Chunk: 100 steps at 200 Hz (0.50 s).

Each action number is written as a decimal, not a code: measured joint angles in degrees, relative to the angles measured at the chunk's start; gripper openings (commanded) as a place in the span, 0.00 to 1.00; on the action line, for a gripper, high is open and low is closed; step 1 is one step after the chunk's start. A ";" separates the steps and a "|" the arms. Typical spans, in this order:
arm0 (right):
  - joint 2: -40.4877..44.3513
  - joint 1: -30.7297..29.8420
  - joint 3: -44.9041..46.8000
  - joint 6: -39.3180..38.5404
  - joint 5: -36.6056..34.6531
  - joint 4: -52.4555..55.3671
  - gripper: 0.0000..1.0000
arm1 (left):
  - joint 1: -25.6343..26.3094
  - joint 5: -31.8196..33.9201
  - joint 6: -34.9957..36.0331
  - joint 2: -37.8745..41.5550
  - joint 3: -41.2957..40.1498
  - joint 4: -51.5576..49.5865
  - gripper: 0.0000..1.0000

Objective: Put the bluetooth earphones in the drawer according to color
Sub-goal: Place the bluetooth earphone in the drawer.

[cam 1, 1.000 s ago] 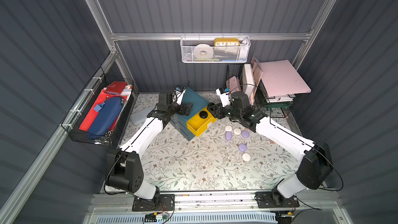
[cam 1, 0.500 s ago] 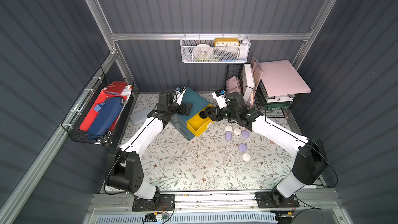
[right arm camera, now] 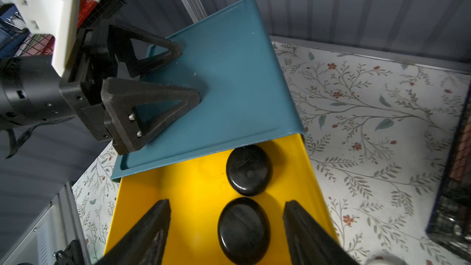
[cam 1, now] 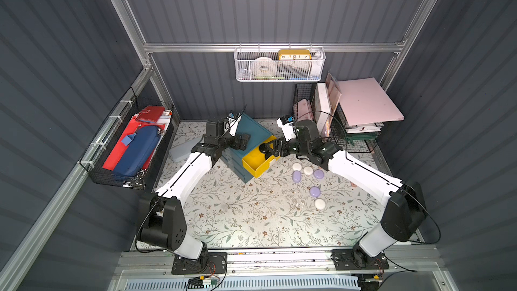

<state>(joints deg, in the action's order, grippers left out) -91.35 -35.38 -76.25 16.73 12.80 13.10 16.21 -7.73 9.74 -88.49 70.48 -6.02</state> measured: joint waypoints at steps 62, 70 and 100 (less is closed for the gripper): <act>13.70 0.00 8.70 -0.20 -6.67 -2.08 0.47 | 0.09 0.04 0.00 0.00 0.00 0.00 0.99; 14.62 0.00 9.77 -0.52 -7.21 -2.01 0.40 | 0.09 0.04 0.00 0.00 0.00 0.00 0.99; 16.44 0.00 15.08 0.20 -8.70 -1.57 0.08 | 0.11 0.04 0.00 -0.02 0.02 -0.02 0.99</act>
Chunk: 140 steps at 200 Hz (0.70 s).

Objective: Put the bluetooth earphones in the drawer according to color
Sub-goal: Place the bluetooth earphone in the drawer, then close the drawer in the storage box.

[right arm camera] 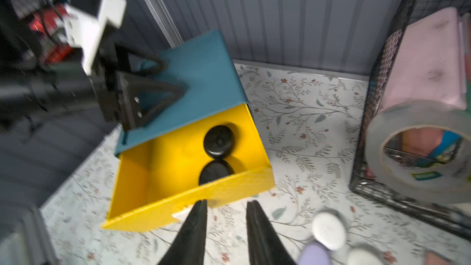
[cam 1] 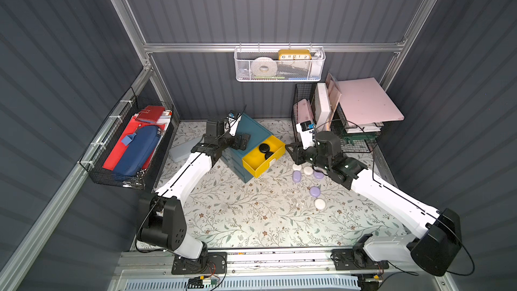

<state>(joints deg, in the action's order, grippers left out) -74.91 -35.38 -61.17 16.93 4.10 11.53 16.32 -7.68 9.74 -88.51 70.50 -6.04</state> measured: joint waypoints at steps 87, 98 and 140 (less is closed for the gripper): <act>-3.69 0.00 4.39 2.99 0.96 -0.94 0.00 | 0.59 -0.02 -0.07 -0.70 0.70 -0.02 0.99; -5.29 0.00 4.39 3.23 1.16 -1.84 0.00 | 0.59 -0.02 -0.07 -0.70 0.70 -0.02 0.99; -9.31 0.00 3.78 4.35 2.71 -5.38 0.00 | 0.59 -0.04 -0.07 -0.72 0.70 -0.02 0.99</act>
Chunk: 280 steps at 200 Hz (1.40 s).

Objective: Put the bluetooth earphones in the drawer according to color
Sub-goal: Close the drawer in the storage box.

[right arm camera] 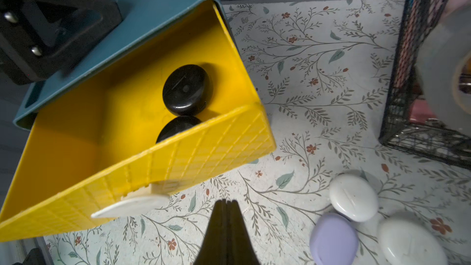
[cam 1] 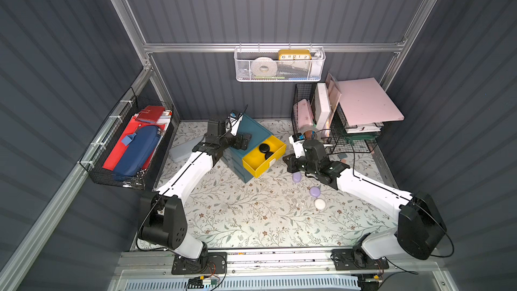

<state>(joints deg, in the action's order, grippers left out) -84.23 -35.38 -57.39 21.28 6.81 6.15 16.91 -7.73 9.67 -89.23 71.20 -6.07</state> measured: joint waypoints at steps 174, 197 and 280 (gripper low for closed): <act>-15.87 0.00 -11.72 3.58 5.18 -12.90 0.00 | 0.00 -0.13 0.00 0.00 0.00 0.00 0.99; -16.55 0.00 -12.28 3.80 5.33 -13.20 0.00 | 0.00 -0.13 0.00 0.00 0.00 0.00 0.99; -17.94 0.07 -14.69 4.57 5.84 -12.04 0.00 | 0.04 -0.13 -0.02 0.00 0.00 0.02 1.00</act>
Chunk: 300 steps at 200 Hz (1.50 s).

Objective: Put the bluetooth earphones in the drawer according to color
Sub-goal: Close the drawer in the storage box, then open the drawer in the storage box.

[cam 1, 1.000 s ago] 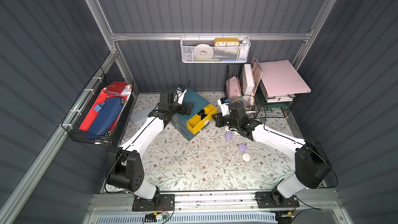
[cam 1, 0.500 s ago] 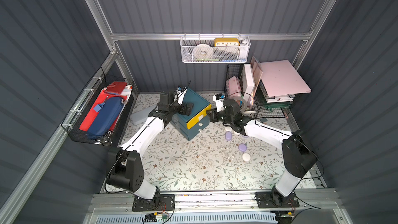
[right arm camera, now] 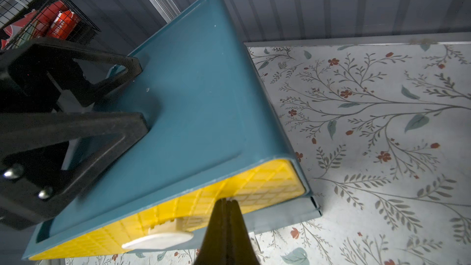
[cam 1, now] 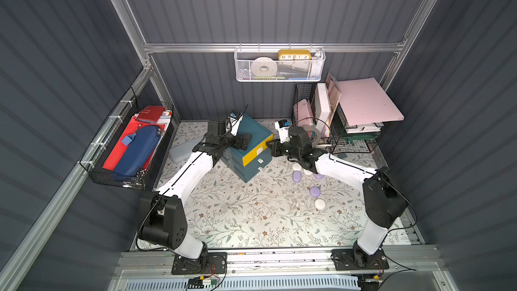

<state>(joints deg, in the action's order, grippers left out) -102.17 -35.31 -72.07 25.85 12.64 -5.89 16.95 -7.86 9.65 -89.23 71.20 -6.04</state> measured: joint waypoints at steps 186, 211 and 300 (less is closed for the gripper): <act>7.67 0.00 12.41 9.77 4.50 0.61 0.34 | 0.00 0.02 0.00 0.00 0.00 -0.02 0.99; 7.54 0.00 13.05 11.50 5.03 -1.22 0.36 | 0.02 0.02 0.00 0.00 0.02 -0.02 0.99; 1.18 -0.48 13.05 16.35 6.88 -5.49 0.47 | 0.31 0.20 -0.02 0.00 0.00 -0.02 0.99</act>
<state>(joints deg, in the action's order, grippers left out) -100.99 -35.79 -59.02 42.19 19.53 -11.38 17.26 -7.66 9.63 -89.23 71.20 -6.07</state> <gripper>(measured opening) 0.455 0.994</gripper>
